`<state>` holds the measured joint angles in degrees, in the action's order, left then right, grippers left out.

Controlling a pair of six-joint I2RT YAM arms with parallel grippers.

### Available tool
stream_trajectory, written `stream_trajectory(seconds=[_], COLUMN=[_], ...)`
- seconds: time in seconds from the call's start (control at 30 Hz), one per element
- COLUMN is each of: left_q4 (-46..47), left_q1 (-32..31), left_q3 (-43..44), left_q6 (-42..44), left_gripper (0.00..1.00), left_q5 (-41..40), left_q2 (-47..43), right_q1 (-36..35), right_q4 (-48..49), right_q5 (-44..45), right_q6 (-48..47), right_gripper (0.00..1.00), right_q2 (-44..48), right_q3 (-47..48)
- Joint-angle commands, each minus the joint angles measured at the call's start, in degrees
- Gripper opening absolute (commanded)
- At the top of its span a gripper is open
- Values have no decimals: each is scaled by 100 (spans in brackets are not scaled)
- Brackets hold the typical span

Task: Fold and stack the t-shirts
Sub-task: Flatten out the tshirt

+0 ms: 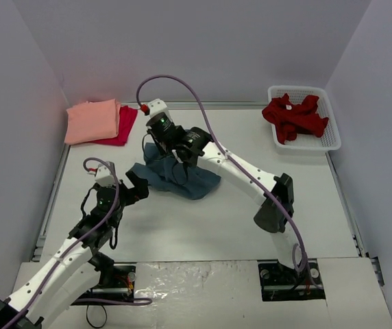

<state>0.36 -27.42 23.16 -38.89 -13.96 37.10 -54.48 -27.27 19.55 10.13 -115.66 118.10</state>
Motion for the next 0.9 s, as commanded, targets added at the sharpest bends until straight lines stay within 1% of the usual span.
stream_trajectory(seconds=[0.0,0.1,0.13,0.17,0.23,0.27,0.37,0.4,0.43,0.47,0.5,0.57,0.6,0.63,0.67,0.7,0.8,0.87], left_q4=[-519,-634,-651,-634,-625,-590,-502,-484,-441,-414,-397,-353,-352,-335,-335,-335,-352,-405], left_q1=[-9,-9,-9,-9,-9,-9,-9,0,-9,-9,-9,-9,0,-9,-9,-9,0,-9], left_q3=[268,259,251,251,242,224,180,154,110,101,84,92,92,110,110,110,101,110], left_q6=[171,251,268,286,277,260,225,216,198,172,154,137,128,119,119,102,93,92], left_gripper=[94,94,94,94,94,94,94,94,94,94,94,94,94,94,94,94,94,94], left_q5=[-362,-459,-468,-459,-433,-424,-380,-371,-371,-380,-371,-389,-389,-371,-362,-345,-336,-353], left_q2=[-229,-379,-388,-371,-335,-274,-177,-160,-142,-133,-116,-63,-45,-28,-1,16,16,-1], right_q1=[-37,-10,-1,86,218,392,675,728,763,789,798,798,781,781,763,737,667,588], right_q4=[-173,-191,-191,-191,-191,-191,-191,-191,-183,-183,-183,-182,-165,-165,-148,-130,-103,-95], right_q5=[-57,364,757,909,1120,1165,1060,929,789,587,533,366,330,287,243,129,-3,-100], right_q6=[-248,-345,-362,-424,-407,-354,-231,-170,-152,-152,-152,-126,-91,-73,-64,-64,-64,-38], right_gripper=[0,0,0,0,0,0,0,4,19,26,42,48,52,53,54,57,64,65], right_q2=[-264,-379,-387,-388,-335,-239,25,86,139,218,228,228,210,132,88,-35,-246,-448], right_q3=[1018,1407,1452,1478,1365,1260,602,434,93,-49,-181,-498,-568,-674,-692,-701,-561,-403])
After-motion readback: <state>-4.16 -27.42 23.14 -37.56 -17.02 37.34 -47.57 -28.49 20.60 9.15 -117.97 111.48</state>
